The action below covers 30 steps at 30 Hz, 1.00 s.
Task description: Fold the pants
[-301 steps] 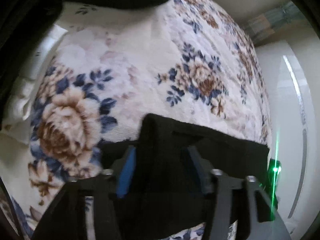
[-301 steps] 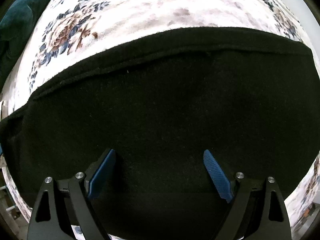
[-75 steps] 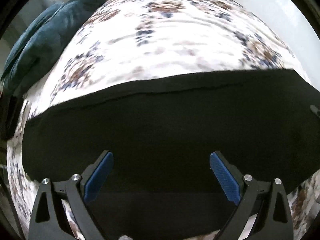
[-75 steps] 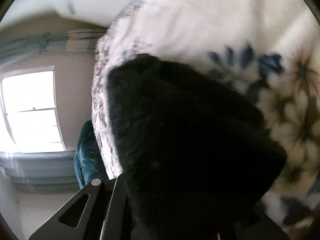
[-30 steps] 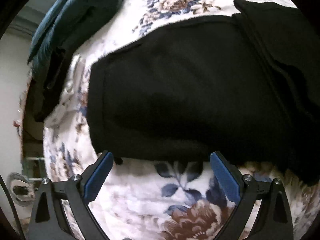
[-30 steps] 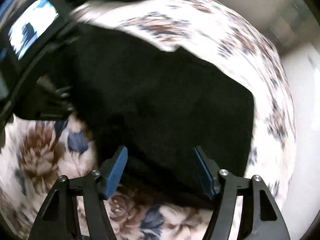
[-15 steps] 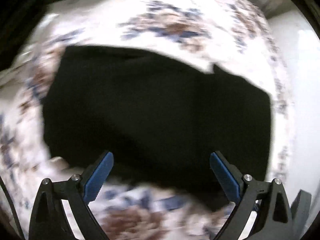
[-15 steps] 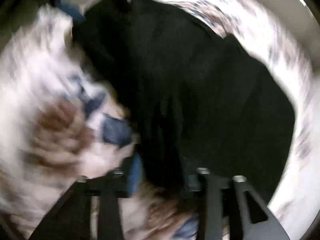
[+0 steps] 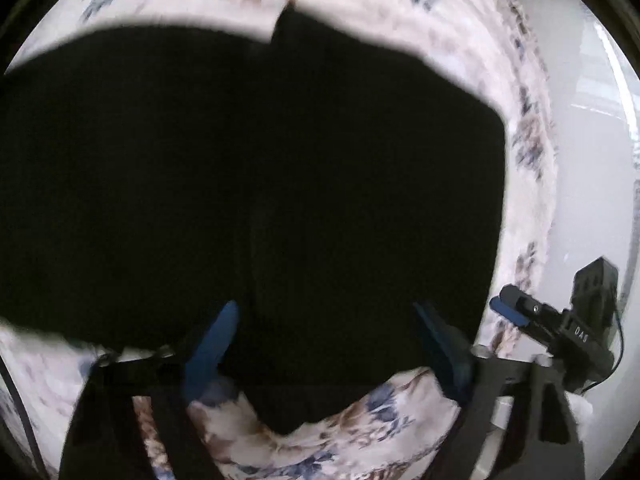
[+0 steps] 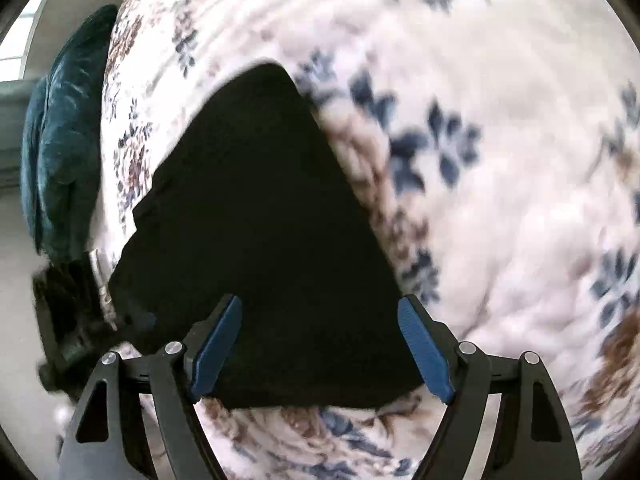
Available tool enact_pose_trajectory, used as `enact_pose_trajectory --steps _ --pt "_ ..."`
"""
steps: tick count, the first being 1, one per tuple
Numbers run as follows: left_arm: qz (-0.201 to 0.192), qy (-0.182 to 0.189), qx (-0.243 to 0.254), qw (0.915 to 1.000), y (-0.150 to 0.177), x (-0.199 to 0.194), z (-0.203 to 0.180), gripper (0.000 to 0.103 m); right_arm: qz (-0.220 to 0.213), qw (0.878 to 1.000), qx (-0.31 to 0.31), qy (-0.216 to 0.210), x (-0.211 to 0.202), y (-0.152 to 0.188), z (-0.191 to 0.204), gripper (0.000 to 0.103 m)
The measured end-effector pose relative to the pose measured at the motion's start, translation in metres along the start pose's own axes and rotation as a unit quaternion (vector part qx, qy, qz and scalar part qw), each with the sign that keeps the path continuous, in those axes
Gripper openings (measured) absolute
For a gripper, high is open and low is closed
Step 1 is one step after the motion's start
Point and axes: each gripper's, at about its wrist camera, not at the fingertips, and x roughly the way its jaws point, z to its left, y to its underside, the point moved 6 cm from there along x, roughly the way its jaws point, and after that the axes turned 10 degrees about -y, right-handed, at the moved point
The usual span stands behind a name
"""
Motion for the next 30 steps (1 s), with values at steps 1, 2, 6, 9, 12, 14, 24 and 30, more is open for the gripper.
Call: enact_pose_trajectory --steps 1,2,6,9,12,14,24,30 --pt "-0.006 -0.012 -0.002 0.9999 0.008 0.004 0.001 0.075 0.007 1.0 -0.005 0.011 0.005 0.005 -0.006 0.082" --pt "-0.012 -0.022 -0.003 0.9997 0.014 0.007 0.002 0.075 0.014 1.0 -0.009 0.015 0.012 0.012 -0.011 0.082" --pt "-0.044 -0.049 -0.005 0.9978 0.03 0.007 0.002 0.04 0.0 0.999 -0.034 0.036 0.024 0.022 -0.021 0.064" --pt "-0.058 -0.038 -0.006 0.9976 0.043 0.003 0.003 0.022 -0.038 0.998 -0.033 0.041 0.011 0.024 -0.029 0.032" --pt "-0.036 -0.046 -0.012 0.9982 0.056 0.026 0.021 0.026 -0.059 0.997 -0.021 0.049 -0.007 0.033 -0.045 0.019" --pt "-0.029 -0.037 -0.026 0.9985 0.055 0.026 0.028 0.029 -0.035 0.999 0.012 0.032 -0.004 0.041 -0.059 0.016" --pt "-0.08 0.146 -0.164 0.9724 0.067 -0.051 0.01 0.052 -0.011 0.961 0.153 -0.229 -0.01 0.088 -0.037 0.069" --pt "-0.029 0.211 -0.212 0.9538 0.055 0.003 -0.014 0.052 -0.041 0.931 0.224 -0.286 0.035 0.099 -0.048 0.059"
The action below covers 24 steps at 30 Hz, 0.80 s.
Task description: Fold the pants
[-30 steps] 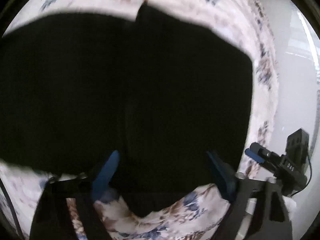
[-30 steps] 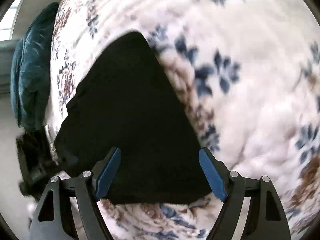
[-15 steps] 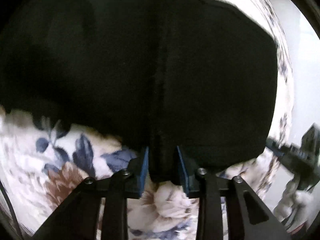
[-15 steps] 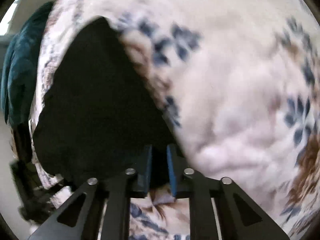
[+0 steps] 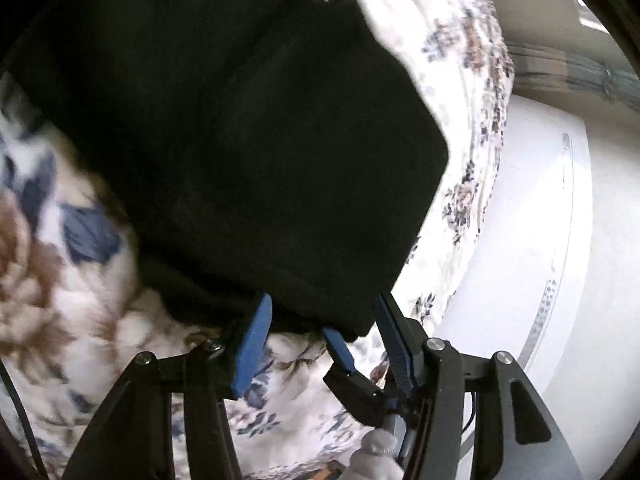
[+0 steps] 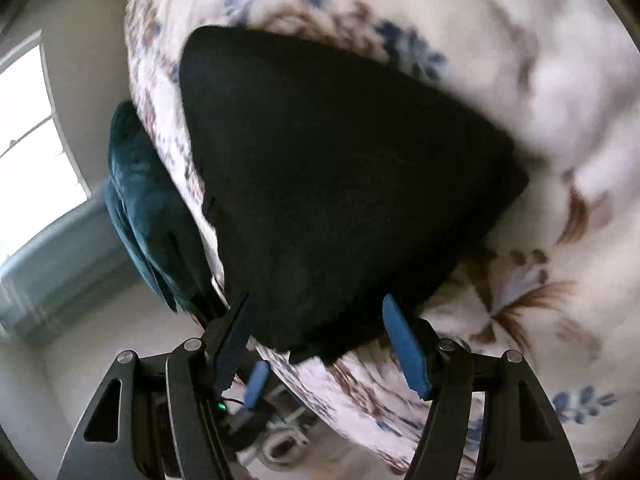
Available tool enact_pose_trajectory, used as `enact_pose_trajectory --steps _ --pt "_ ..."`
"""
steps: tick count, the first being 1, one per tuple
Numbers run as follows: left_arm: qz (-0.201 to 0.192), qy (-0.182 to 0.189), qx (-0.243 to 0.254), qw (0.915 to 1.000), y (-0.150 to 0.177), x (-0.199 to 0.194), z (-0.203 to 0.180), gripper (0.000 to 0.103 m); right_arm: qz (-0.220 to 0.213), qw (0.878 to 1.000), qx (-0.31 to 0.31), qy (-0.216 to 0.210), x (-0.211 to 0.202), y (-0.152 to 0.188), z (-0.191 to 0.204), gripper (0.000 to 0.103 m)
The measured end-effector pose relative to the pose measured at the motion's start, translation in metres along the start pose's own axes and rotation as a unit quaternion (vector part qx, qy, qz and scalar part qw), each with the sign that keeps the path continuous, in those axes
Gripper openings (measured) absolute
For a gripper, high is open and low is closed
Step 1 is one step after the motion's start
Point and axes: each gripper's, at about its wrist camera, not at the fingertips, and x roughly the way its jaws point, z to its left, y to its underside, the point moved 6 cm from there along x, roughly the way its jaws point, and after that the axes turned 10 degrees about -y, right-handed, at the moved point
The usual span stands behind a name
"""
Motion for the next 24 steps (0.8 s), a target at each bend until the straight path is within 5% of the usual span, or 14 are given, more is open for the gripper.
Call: enact_pose_trajectory --steps 8,9,10,11,17,24 --pt "0.004 0.032 -0.055 0.998 -0.001 0.013 0.019 0.052 -0.044 0.999 -0.009 -0.017 0.012 -0.009 -0.007 0.048" --pt "0.004 0.035 -0.061 0.9975 0.002 0.011 0.021 0.052 -0.047 0.999 -0.009 -0.013 0.009 -0.012 -0.009 0.037" --pt "0.004 0.041 -0.068 0.9968 0.001 0.011 0.022 0.052 -0.05 0.999 -0.012 -0.003 0.01 -0.014 -0.012 0.013" --pt "0.005 0.04 -0.068 0.9969 0.001 0.011 0.022 0.052 -0.054 0.998 -0.012 0.001 0.009 -0.014 -0.012 0.011" --pt "0.013 0.036 -0.048 0.9981 0.01 0.009 0.016 0.052 -0.07 0.994 0.014 -0.084 -0.008 -0.003 0.008 0.01" --pt "0.02 0.087 -0.089 0.992 0.008 0.013 0.019 0.054 -0.075 0.988 0.037 -0.129 -0.011 -0.011 0.023 0.009"
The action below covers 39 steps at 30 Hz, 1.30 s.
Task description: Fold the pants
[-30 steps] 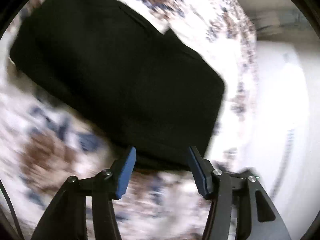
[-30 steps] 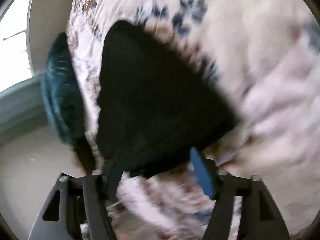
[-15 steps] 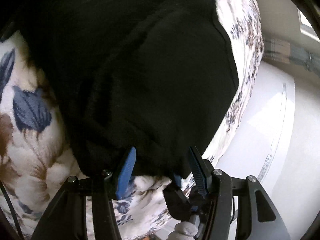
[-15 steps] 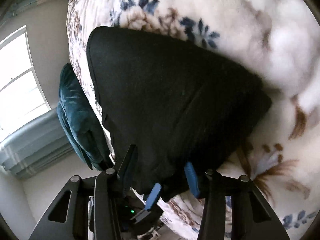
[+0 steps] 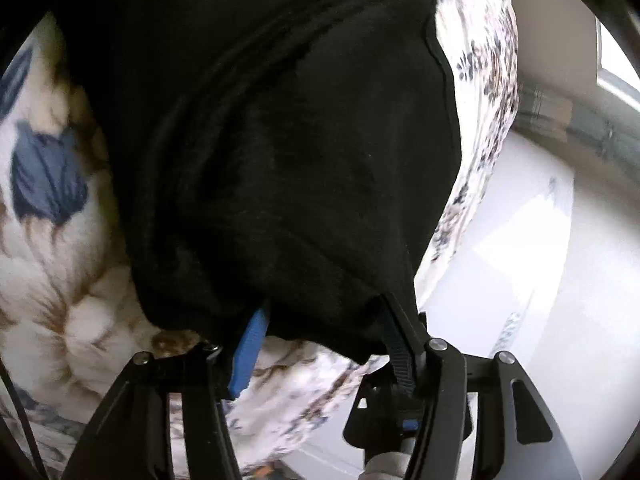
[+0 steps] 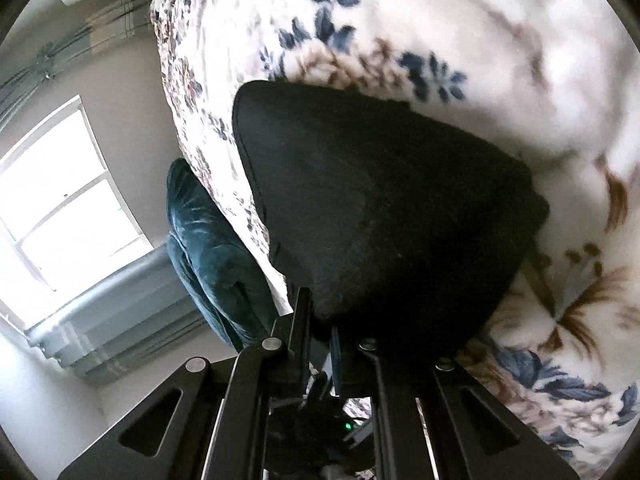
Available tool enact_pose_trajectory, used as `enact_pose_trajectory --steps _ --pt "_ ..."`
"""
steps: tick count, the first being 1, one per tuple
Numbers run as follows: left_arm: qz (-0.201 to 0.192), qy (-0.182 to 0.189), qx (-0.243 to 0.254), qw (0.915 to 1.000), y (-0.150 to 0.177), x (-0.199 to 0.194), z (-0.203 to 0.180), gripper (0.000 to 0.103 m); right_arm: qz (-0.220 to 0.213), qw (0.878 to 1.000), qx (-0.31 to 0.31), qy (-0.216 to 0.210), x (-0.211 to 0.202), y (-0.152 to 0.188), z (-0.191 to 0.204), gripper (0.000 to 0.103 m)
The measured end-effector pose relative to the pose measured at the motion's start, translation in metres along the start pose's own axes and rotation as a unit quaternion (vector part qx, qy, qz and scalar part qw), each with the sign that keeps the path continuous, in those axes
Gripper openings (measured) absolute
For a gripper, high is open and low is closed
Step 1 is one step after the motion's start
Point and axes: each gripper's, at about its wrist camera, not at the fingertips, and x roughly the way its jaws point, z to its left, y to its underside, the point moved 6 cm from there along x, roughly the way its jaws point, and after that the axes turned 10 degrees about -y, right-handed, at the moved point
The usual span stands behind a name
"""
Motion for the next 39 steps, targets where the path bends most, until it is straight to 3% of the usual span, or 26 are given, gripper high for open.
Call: enact_pose_trajectory --steps 5,8,11,12,14,17,20,23,26,28,30,32,35,36,38,39 --pt "-0.021 0.049 -0.008 0.9985 -0.008 -0.006 -0.013 0.054 0.009 1.0 -0.017 0.023 -0.005 0.003 0.003 0.009" --pt "-0.039 0.052 -0.009 0.9978 -0.015 -0.01 -0.012 0.054 0.011 0.999 -0.015 0.045 -0.009 0.004 -0.009 0.009" --pt "-0.064 0.024 0.003 0.9977 -0.027 -0.008 -0.005 0.052 0.012 0.997 -0.016 0.071 -0.013 0.005 -0.021 0.009" --pt "-0.074 0.008 0.011 0.9972 -0.028 -0.008 -0.003 0.037 0.012 0.997 -0.019 0.077 -0.013 0.004 -0.024 0.009" --pt "-0.086 -0.022 0.031 0.9955 -0.025 -0.009 -0.001 0.02 0.016 0.994 -0.039 0.098 -0.013 0.003 -0.024 0.009" --pt "-0.12 -0.05 0.058 0.9898 -0.022 -0.02 0.002 0.014 0.019 0.99 -0.062 0.122 -0.01 -0.005 -0.023 0.01" --pt "-0.135 -0.056 0.053 0.9879 -0.027 -0.029 0.016 0.012 0.004 0.991 -0.044 0.124 -0.014 -0.018 -0.032 0.011" --pt "-0.103 -0.028 0.043 0.9934 -0.032 -0.022 0.019 0.012 -0.008 0.992 -0.037 0.119 -0.016 -0.019 -0.036 0.01" --pt "-0.087 -0.008 0.031 0.9957 -0.035 -0.018 0.016 0.023 0.003 0.993 -0.048 0.105 -0.013 -0.011 -0.03 0.01" --pt "-0.086 -0.004 0.02 0.9961 -0.038 -0.016 0.016 0.024 0.011 0.994 -0.036 0.103 -0.011 -0.01 -0.032 0.012" --pt "-0.081 0.0 0.007 0.9967 -0.043 -0.01 0.019 0.025 0.016 0.995 -0.017 0.095 -0.007 -0.01 -0.036 0.02" --pt "-0.085 -0.003 0.006 0.9964 -0.047 -0.011 0.019 0.025 0.018 0.996 0.005 0.082 -0.003 -0.012 -0.04 0.034" --pt "-0.105 -0.024 0.027 0.9939 -0.048 -0.013 0.012 0.023 0.014 0.997 0.004 0.08 -0.001 -0.014 -0.039 0.037" --pt "-0.119 -0.047 0.047 0.9907 -0.047 -0.014 0.006 0.019 0.012 0.997 -0.004 0.083 -0.001 -0.014 -0.037 0.036" --pt "-0.134 -0.06 0.071 0.9866 -0.041 -0.019 0.0 0.011 0.0 0.996 -0.022 0.09 -0.003 -0.014 -0.033 0.013" --pt "-0.138 -0.063 0.078 0.9853 -0.039 -0.022 0.004 0.01 -0.004 0.995 -0.034 0.098 -0.005 -0.012 -0.031 0.008"
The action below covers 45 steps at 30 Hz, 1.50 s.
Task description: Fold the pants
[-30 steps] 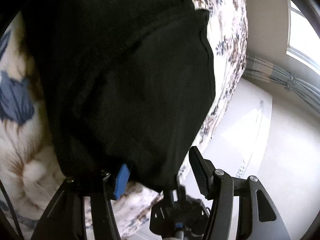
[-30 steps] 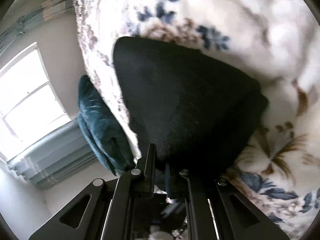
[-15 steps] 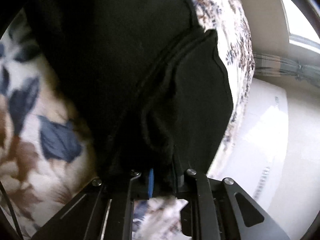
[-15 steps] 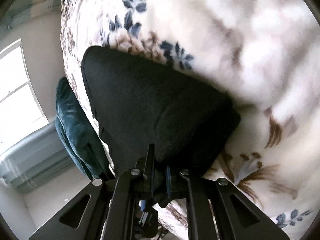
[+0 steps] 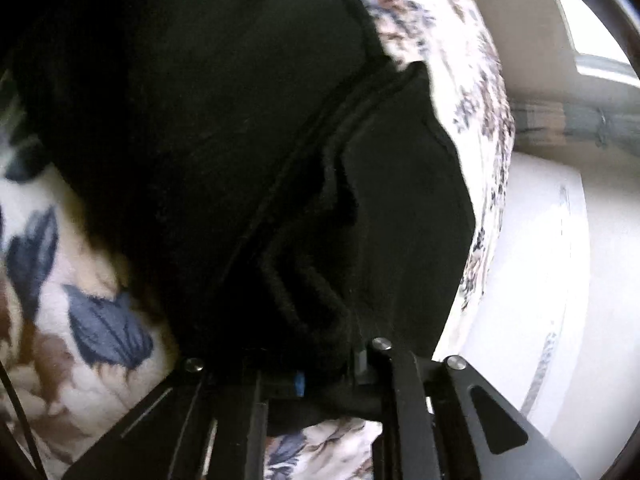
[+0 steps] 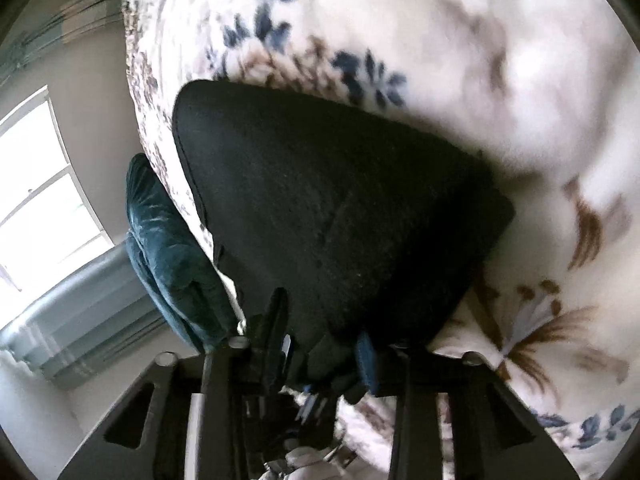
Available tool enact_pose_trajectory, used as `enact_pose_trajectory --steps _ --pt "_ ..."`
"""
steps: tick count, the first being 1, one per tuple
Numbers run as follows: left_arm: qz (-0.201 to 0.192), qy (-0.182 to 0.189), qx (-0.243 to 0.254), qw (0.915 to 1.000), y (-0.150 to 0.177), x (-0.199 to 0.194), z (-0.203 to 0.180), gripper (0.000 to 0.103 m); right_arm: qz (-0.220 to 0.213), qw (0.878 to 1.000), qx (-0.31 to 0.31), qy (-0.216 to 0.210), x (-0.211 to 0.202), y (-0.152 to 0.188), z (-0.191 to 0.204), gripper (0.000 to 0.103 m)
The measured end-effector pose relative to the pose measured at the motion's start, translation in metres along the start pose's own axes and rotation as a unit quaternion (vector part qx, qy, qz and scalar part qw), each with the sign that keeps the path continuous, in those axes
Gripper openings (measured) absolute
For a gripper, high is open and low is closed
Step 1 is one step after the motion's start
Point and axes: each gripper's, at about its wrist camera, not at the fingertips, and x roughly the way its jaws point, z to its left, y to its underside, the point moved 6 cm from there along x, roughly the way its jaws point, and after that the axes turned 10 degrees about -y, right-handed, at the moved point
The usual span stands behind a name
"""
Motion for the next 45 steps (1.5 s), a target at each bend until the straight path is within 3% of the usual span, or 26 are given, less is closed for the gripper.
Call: enact_pose_trajectory --steps 6,11,17,19,21,23,26,28,29,30,32,35,37,38,39,41,42,43,45 --pt "-0.01 0.021 -0.007 0.9997 0.023 -0.025 0.007 0.009 -0.017 0.999 -0.031 0.008 -0.018 0.012 0.007 0.008" --pt "-0.008 -0.004 0.0 1.0 0.03 -0.02 0.016 0.009 -0.009 0.998 -0.051 0.027 -0.03 0.021 0.005 0.008" --pt "0.0 -0.033 0.01 0.9994 0.028 -0.004 0.025 0.011 -0.01 0.996 -0.027 0.079 -0.032 0.016 -0.035 0.007" --pt "0.001 -0.031 0.015 0.9994 0.025 -0.008 0.024 0.013 0.016 0.995 -0.036 0.088 -0.026 0.013 -0.041 0.01" --pt "-0.004 -0.034 0.025 0.9991 0.022 -0.014 0.024 0.014 0.026 0.994 -0.048 0.091 -0.034 0.014 -0.038 0.014" --pt "-0.004 -0.034 0.029 0.999 0.021 -0.019 0.028 0.015 0.024 0.99 -0.07 0.122 -0.049 0.013 -0.032 0.014" --pt "-0.003 -0.036 0.032 0.9988 0.018 -0.025 0.03 0.015 -0.007 0.985 -0.101 0.139 -0.076 0.008 -0.009 0.015" --pt "-0.013 -0.049 0.04 0.9979 0.015 -0.032 0.027 0.017 -0.023 0.976 -0.15 0.155 -0.078 0.004 0.019 0.034" --pt "-0.024 -0.056 0.046 0.997 0.013 -0.04 0.024 0.018 -0.026 0.971 -0.175 0.161 -0.075 0.004 0.031 0.058" --pt "-0.044 -0.068 0.057 0.995 0.011 -0.052 0.02 0.022 -0.03 0.965 -0.201 0.166 -0.069 0.003 0.044 0.073" --pt "-0.071 -0.069 0.075 0.9923 0.007 -0.073 0.015 0.031 -0.022 0.949 -0.253 0.187 -0.047 0.002 0.062 0.073" --pt "-0.098 -0.081 0.093 0.9875 -0.001 -0.101 0.021 0.039 0.055 0.917 -0.269 0.289 0.002 -0.002 0.047 0.073" --pt "-0.11 -0.101 0.097 0.984 -0.009 -0.115 0.034 0.047 0.066 0.892 -0.314 0.318 0.012 0.01 0.053 0.073" --pt "-0.117 -0.114 0.093 0.9821 -0.014 -0.124 0.046 0.049 0.067 0.872 -0.357 0.329 0.014 0.02 0.062 0.073" --pt "-0.125 -0.132 0.086 0.9797 -0.017 -0.131 0.059 0.051 0.071 0.843 -0.408 0.343 0.017 0.036 0.071 0.073" --pt "-0.126 -0.165 0.079 0.975 -0.022 -0.134 0.08 0.054 0.086 0.755 -0.526 0.382 0.029 0.077 0.083 0.073" --pt "-0.125 -0.175 0.079 0.9733 -0.022 -0.133 0.086 0.055 0.097 0.702 -0.581 0.4 0.037 0.1 0.083 0.073" --pt "-0.121 -0.198 0.081 0.9694 -0.021 -0.131 0.099 0.055 0.114 0.639 -0.637 0.417 0.049 0.126 0.079 0.073" --pt "-0.106 -0.233 0.083 0.9631 -0.02 -0.126 0.119 0.056 0.137 0.524 -0.722 0.43 0.069 0.172 0.064 0.073"
